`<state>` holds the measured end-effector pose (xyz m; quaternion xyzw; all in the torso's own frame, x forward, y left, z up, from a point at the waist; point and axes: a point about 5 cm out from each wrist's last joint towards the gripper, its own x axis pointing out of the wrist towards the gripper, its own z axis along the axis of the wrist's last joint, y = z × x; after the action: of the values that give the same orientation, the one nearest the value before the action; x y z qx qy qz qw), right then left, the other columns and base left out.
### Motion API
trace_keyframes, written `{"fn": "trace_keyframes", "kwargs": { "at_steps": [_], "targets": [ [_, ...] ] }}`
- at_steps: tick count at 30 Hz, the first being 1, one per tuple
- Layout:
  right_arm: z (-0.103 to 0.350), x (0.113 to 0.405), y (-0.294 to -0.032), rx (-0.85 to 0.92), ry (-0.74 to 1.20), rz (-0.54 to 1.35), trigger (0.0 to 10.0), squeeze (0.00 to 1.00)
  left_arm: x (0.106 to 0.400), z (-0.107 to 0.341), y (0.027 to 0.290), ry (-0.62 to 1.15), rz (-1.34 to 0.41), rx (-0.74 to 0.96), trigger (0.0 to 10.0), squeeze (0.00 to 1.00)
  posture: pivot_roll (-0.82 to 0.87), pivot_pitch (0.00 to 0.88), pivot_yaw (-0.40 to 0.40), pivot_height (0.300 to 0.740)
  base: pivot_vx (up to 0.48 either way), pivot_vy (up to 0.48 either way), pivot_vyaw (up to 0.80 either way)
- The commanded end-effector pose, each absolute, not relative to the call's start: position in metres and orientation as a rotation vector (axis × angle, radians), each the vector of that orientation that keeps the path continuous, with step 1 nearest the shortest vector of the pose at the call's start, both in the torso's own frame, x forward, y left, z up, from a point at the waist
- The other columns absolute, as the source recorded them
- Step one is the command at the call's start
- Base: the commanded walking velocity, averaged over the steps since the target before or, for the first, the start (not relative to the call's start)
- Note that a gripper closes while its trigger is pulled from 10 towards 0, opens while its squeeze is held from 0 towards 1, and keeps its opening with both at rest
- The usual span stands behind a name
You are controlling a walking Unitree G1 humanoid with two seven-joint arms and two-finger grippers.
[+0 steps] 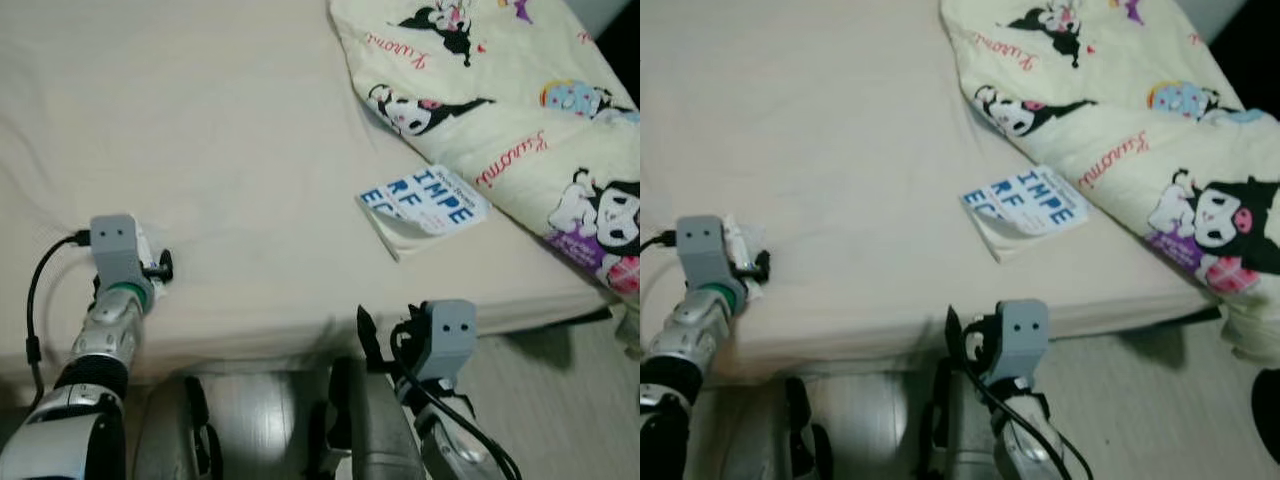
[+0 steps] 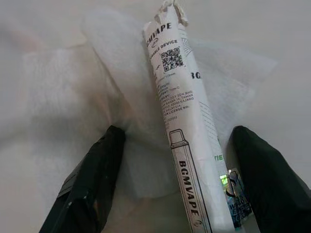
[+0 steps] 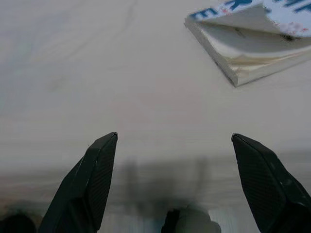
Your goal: Clean up the room
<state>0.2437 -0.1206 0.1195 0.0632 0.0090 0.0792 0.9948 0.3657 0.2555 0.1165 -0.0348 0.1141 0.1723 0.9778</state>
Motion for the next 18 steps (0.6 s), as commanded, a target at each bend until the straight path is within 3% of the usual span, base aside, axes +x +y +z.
{"fn": "trace_keyframes", "kwargs": {
  "at_steps": [1, 2, 3, 13, 18],
  "targets": [
    [0.113, 0.238, -0.125, 0.116, 0.063, 0.14, 10.0, 0.0, 0.349, 0.087, 0.264, 0.36, 0.409, -0.105, 4.2, 0.0, -0.24, 0.457, -0.081, 0.601, 0.0, 0.0, 0.0],
    [0.113, 0.238, -0.125, 0.116, 0.063, 0.14, 10.0, 0.0, 0.349, 0.087, 0.264, 0.36, 0.409, -0.105, 4.2, 0.0, -0.24, 0.457, -0.081, 0.601, 0.0, 0.0, 0.0],
    [0.113, 0.236, -0.126, 0.114, 0.071, 0.137, 10.0, 0.0, 0.348, 0.085, 0.265, 0.373, 0.428, -0.104, 0.0, 0.0, -0.24, 0.459, -0.082, 0.601, 0.0, 0.0, 0.0],
    [0.113, 0.237, -0.124, 0.117, 0.092, 0.133, 10.0, 0.0, 0.341, 0.078, 0.273, 0.446, 0.52, -0.018, 0.0, 0.0, -0.21, 0.449, -0.078, 0.601, 0.0, 0.0, 0.0],
    [0.112, 0.239, -0.124, 0.12, 0.096, 0.134, 10.0, 0.0, 0.339, 0.079, 0.28, 0.424, 0.56, -0.065, 0.0, 0.0, -0.2, 0.439, -0.076, 0.601, 0.0, 0.0, 0.0]
  ]
}}
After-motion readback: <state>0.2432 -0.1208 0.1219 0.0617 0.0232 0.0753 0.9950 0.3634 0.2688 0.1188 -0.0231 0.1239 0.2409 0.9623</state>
